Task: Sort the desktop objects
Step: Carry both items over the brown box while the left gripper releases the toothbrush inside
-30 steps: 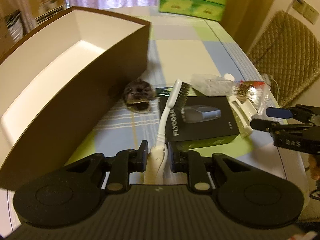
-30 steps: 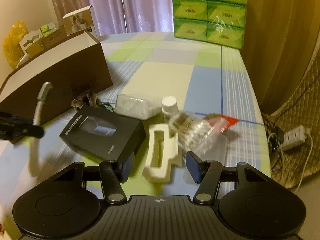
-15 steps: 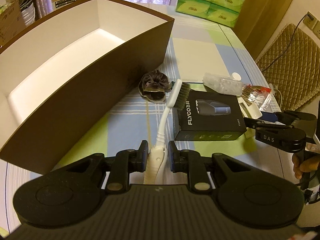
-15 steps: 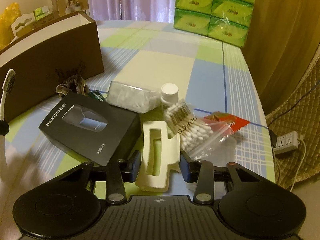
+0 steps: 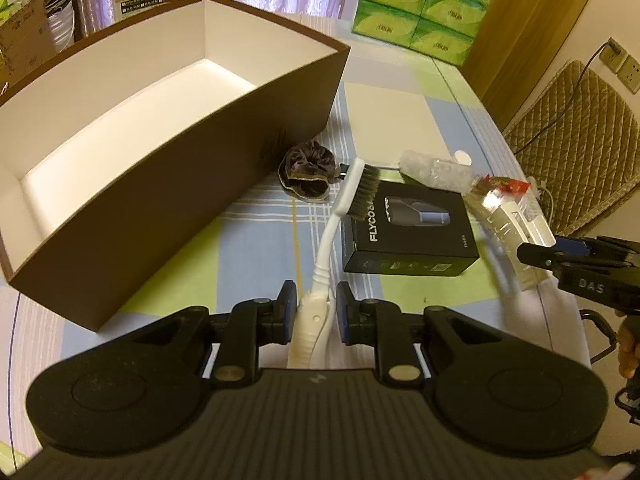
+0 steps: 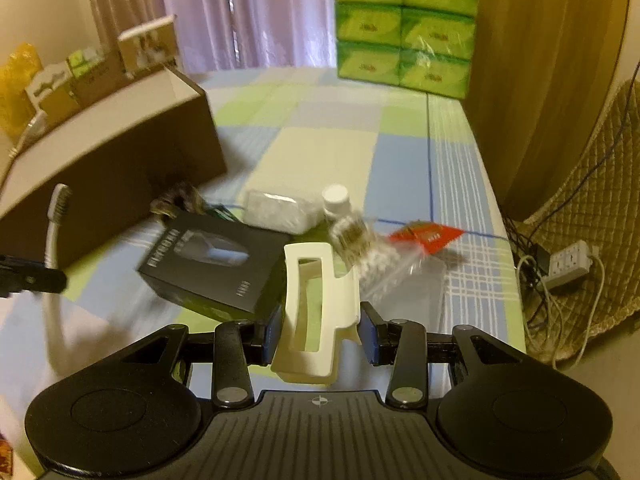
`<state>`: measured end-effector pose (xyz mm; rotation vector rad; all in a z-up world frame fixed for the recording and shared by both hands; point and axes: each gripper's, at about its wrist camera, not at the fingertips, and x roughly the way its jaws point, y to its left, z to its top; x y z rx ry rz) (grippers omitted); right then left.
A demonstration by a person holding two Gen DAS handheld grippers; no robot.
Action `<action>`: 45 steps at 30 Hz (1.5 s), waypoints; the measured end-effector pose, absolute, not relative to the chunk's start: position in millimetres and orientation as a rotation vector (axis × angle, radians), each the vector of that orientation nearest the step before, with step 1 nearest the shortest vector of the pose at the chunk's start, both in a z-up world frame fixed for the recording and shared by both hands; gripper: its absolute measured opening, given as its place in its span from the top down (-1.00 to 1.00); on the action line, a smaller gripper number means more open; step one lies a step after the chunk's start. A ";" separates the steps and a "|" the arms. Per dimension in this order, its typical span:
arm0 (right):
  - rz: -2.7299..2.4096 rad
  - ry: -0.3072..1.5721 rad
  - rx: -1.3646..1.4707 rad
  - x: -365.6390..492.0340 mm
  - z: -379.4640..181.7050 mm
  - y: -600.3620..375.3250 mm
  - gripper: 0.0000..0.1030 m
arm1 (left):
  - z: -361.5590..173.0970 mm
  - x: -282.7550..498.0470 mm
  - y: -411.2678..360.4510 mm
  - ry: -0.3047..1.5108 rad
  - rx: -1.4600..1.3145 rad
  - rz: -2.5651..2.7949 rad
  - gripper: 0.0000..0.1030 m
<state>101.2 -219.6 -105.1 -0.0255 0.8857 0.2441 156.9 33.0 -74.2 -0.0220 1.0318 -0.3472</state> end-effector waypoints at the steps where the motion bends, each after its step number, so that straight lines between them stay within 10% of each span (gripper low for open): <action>1: 0.259 0.879 -0.023 99.0 -99.5 -216.8 0.26 | -71.9 155.6 34.4 1.026 -0.027 -0.348 0.67; 31: 0.750 0.698 -0.086 154.2 -16.5 -11.0 0.26 | 45.0 192.0 157.5 0.779 -0.142 -0.211 0.67; 45: 0.748 0.769 -0.144 220.1 -47.2 76.4 0.26 | 8.9 281.7 204.7 0.884 -0.171 -0.168 0.67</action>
